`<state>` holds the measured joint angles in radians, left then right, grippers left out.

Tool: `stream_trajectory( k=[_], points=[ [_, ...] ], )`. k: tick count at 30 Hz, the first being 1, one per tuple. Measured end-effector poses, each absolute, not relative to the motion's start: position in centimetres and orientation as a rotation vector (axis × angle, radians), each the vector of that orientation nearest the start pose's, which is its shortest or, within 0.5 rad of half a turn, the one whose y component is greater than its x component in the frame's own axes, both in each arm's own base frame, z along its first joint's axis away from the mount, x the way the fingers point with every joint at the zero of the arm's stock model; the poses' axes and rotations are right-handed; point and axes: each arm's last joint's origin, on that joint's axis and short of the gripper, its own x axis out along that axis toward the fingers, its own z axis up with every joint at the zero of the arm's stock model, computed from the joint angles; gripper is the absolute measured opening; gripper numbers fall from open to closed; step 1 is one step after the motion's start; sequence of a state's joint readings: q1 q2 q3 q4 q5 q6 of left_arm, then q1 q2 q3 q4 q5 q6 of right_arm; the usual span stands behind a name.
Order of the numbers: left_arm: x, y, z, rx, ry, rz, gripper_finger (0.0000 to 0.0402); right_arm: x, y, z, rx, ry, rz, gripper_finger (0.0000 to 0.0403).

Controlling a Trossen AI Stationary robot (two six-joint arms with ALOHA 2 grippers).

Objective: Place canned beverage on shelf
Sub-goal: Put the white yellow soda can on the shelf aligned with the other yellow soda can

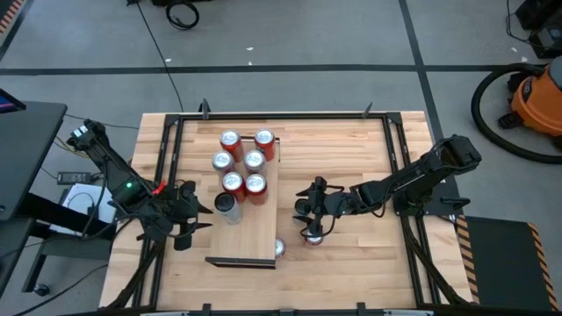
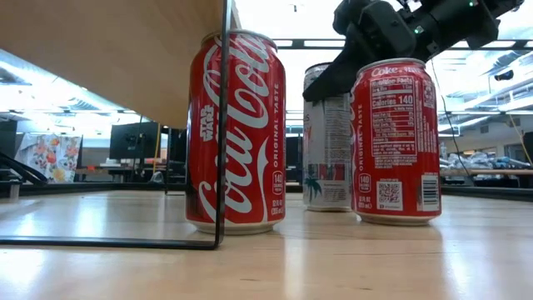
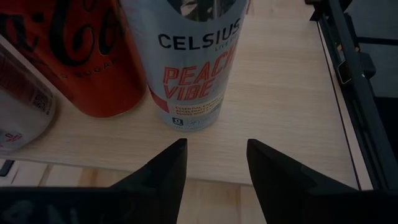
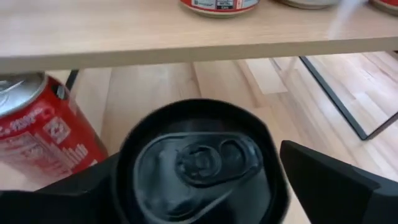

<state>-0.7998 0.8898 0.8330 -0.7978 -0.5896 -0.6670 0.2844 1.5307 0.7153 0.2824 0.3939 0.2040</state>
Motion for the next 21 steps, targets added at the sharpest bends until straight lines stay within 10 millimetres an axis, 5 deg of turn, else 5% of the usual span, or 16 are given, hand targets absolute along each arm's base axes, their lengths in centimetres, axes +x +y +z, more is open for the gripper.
stream_trajectory(
  k=[10,21],
  points=[
    [12.5,-10.5,28.5,-0.095,0.677,0.029,0.0178,28.7,6.5,20.4,0.054,0.435,-0.144,0.0258],
    [12.4,-10.5,28.5,-0.096,0.678,0.029,0.0178,28.9,6.3,20.3,0.058,0.435,-0.132,0.0272]
  ],
)
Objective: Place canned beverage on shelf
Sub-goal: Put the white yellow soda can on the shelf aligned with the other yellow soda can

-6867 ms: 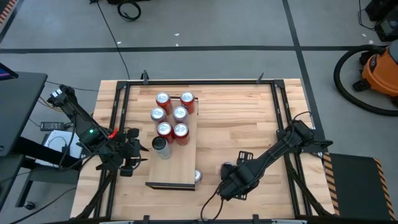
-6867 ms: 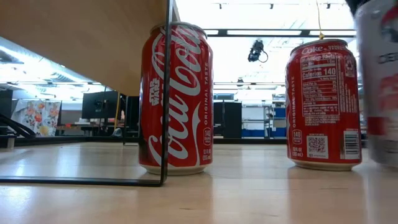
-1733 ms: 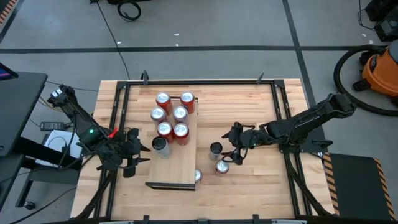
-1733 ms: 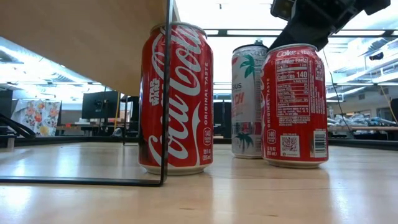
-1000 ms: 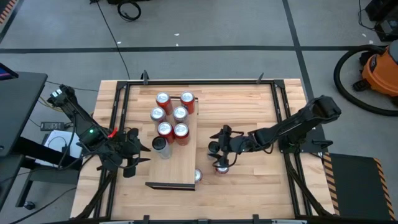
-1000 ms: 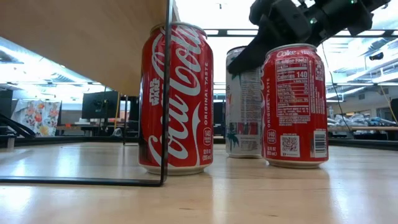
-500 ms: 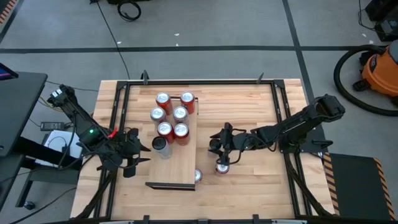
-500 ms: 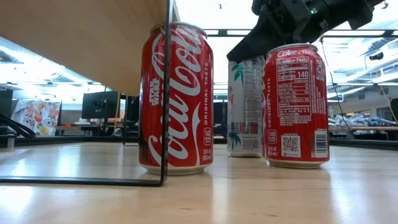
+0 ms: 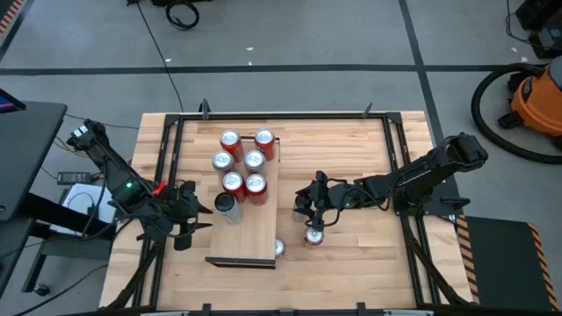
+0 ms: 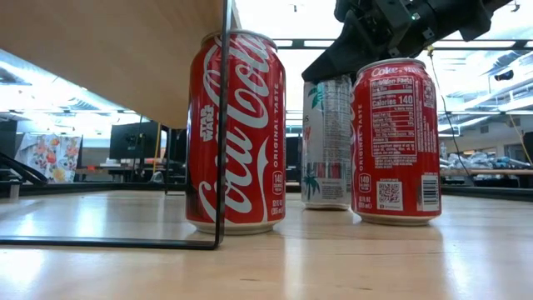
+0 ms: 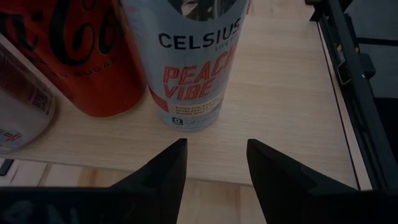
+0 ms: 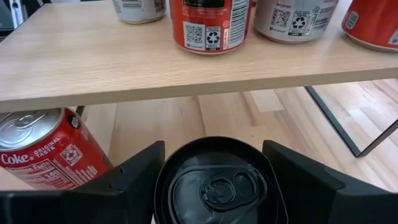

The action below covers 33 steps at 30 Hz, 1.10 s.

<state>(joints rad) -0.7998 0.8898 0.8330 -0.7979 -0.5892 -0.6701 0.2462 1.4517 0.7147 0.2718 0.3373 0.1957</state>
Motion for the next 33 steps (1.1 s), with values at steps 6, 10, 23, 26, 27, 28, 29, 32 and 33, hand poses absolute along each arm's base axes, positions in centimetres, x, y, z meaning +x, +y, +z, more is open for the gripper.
stream_trajectory(
  k=[6,10,23,26,27,28,29,32,33],
  points=[
    [12.5,-10.5,28.5,-0.096,0.677,0.029,0.0178,29.0,6.3,20.5,0.045,0.434,-0.129,0.0257],
    [12.5,-10.5,28.5,-0.093,0.677,0.028,0.0178,29.7,6.5,21.8,0.052,0.393,-0.102,0.0261],
    [12.5,-10.5,28.5,-0.089,0.677,0.027,0.0178,31.5,7.7,30.2,-0.028,0.478,-0.025,0.0266],
    [12.4,-10.5,28.5,-0.089,0.678,0.026,0.0178,31.7,7.9,32.4,-0.061,0.441,-0.011,0.0266],
    [12.4,-10.5,28.5,-0.089,0.677,0.026,0.0178,31.8,7.9,33.1,-0.071,0.432,-0.008,0.0266],
    [12.5,-10.5,28.5,-0.089,0.677,0.027,0.0178,31.8,7.9,33.6,-0.08,0.425,-0.006,0.0266],
    [12.4,-10.5,28.5,-0.089,0.678,0.027,0.0178,31.8,7.9,34.1,-0.088,0.42,-0.004,0.0266],
    [12.5,-10.5,28.5,-0.089,0.678,0.026,0.0178,31.9,8.0,35.6,-0.086,0.381,0.021,0.0266],
    [12.4,-10.5,28.5,-0.088,0.678,0.026,0.0178,31.9,8.0,36.0,-0.08,0.365,0.035,0.0266]
  ],
)
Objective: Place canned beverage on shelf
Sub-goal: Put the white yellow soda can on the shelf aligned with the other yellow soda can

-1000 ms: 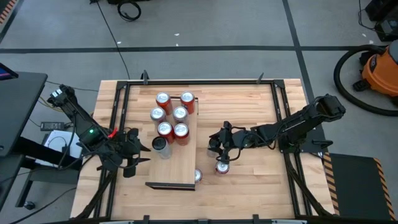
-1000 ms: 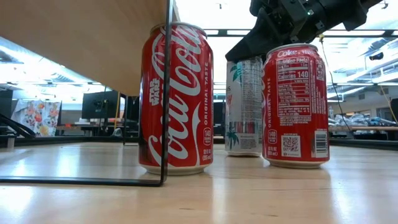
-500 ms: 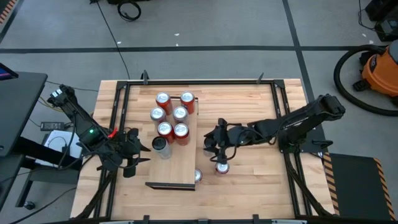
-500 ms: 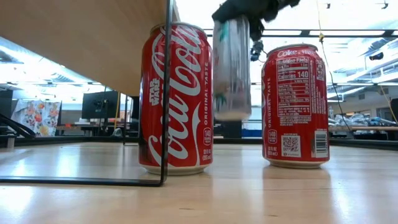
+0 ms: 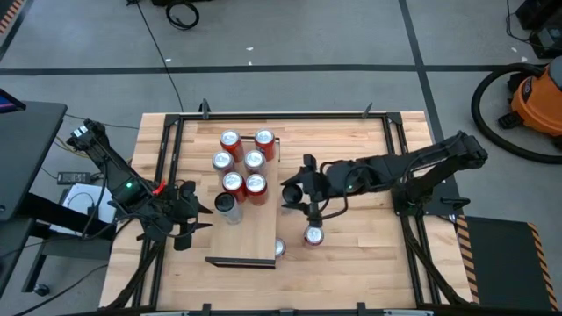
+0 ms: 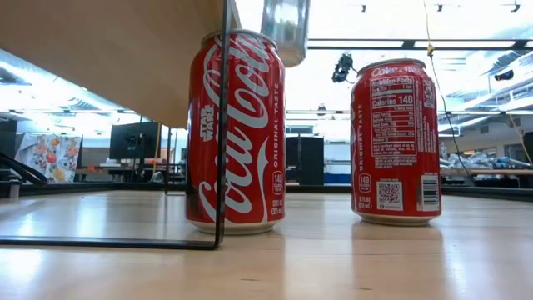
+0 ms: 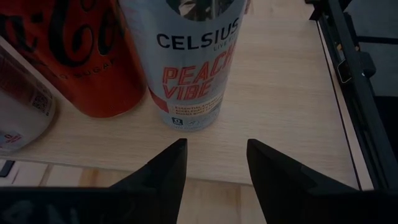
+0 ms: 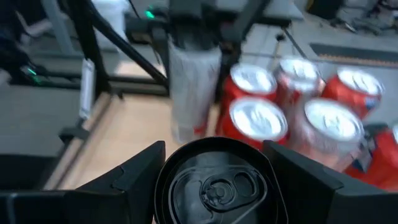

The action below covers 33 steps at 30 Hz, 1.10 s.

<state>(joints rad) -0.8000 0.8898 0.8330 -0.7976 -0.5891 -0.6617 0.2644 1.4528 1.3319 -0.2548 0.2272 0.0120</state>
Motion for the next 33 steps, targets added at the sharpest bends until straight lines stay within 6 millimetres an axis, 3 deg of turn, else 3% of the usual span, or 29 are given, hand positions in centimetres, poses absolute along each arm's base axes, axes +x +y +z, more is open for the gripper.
stream_trajectory(
  k=[9,13,19,23,33],
  points=[
    [12.5,-10.5,28.5,-0.085,0.678,0.026,0.0178,33.0,8.6,36.6,-0.04,0.273,0.169,0.0266],
    [12.5,-10.5,28.5,-0.085,0.678,0.026,0.0178,34.8,9.1,35.5,-0.057,0.322,0.178,0.0266],
    [12.5,-10.5,28.5,-0.085,0.678,0.026,0.0178,37.5,9.8,36.2,-0.071,0.365,0.177,0.0266],
    [12.4,-10.5,28.5,-0.083,0.68,0.027,0.0178,39.3,10.1,35.7,-0.092,0.44,0.175,0.0266],
    [12.4,-10.4,28.4,-0.077,0.687,0.029,0.0178,40.9,9.0,35.6,-0.078,0.453,0.192,0.0271]
  ],
)
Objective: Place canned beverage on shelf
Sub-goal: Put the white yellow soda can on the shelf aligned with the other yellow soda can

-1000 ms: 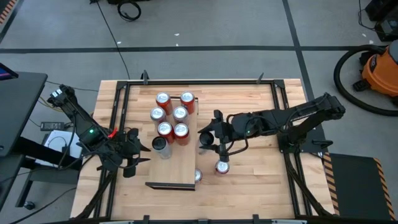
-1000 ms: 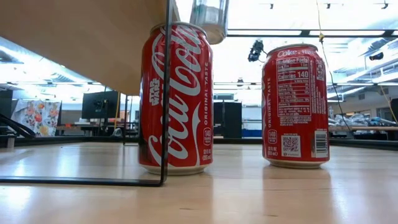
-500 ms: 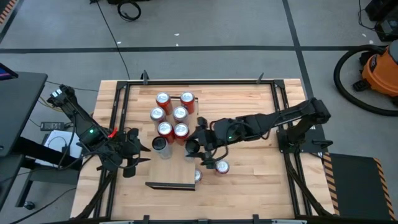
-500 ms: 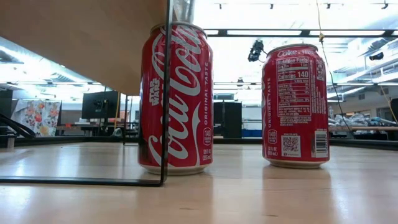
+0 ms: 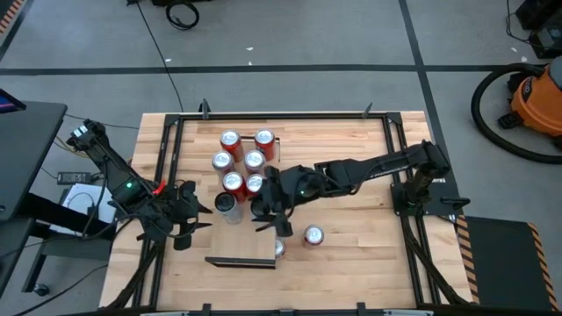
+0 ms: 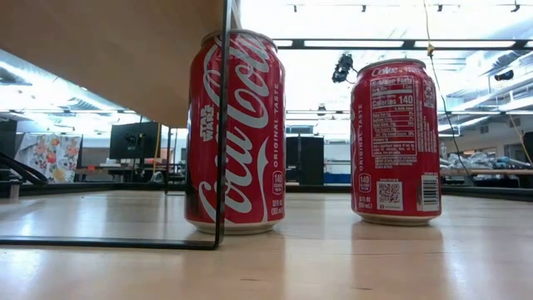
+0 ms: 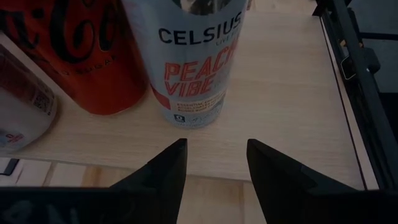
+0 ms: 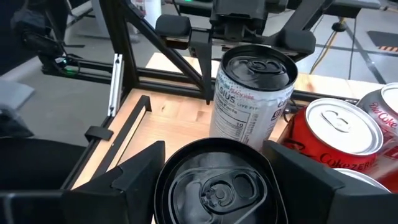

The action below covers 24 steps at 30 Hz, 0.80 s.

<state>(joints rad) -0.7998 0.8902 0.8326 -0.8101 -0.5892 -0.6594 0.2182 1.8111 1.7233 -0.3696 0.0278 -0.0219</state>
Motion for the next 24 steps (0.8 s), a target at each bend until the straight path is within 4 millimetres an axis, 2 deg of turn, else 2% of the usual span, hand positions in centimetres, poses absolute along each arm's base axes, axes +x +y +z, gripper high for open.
stream_trajectory(
  k=[9,18,24],
  points=[
    [12.4,-10.45,28.45,-0.077,0.686,0.029,0.0178,41.02,8.59,35.52,-0.107,0.451,0.219,0.0275],
    [12.4,-10.45,28.45,-0.077,0.686,0.029,0.0178,41.28,8.59,35.82,-0.158,0.399,0.223,0.0313],
    [12.4,-10.45,28.45,-0.077,0.686,0.029,0.0178,41.44,8.63,36.21,-0.173,0.353,0.222,0.032]
  ],
)
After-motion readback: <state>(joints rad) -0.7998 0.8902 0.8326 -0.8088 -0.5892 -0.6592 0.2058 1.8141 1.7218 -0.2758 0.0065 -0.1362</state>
